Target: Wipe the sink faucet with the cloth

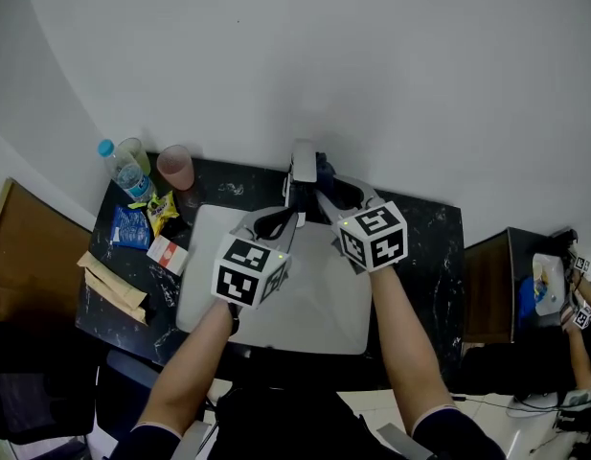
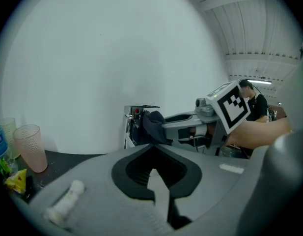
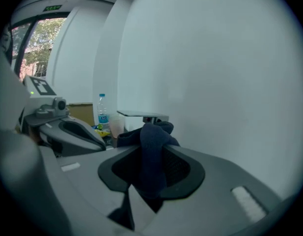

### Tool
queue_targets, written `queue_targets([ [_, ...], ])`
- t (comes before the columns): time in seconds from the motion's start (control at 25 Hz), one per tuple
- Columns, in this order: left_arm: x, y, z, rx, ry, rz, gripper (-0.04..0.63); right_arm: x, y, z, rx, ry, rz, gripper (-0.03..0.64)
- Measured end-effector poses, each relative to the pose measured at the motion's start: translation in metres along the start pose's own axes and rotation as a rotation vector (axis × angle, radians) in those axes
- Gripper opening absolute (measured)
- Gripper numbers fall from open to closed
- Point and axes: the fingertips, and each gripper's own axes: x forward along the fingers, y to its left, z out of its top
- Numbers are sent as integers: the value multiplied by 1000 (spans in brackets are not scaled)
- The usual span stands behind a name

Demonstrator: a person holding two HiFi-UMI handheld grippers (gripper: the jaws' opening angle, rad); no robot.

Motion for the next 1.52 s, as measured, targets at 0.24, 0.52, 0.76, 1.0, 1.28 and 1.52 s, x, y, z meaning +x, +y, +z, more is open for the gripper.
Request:
queue_targets([
  [0.24, -4, 1, -1, -6, 2, 22, 2, -13, 55, 0, -247, 41, 138, 121],
  [0.52, -25, 2, -11, -21, 7, 35, 2, -24, 86, -1, -379, 62, 236, 120],
  [0.76, -34, -4, -30, -36, 49, 34, 2, 2, 64, 8, -351, 77, 157, 120],
  [1.0, -42, 0, -37, -40, 55, 48, 2, 12, 48, 20, -290, 43, 23, 120],
  [1.28, -49, 15, -40, -53, 60, 86, 2, -4, 96, 0, -459, 77, 204, 120],
  [1.52, -49, 17, -41, -50, 66, 92, 2, -21, 104, -19, -405, 70, 278, 120],
])
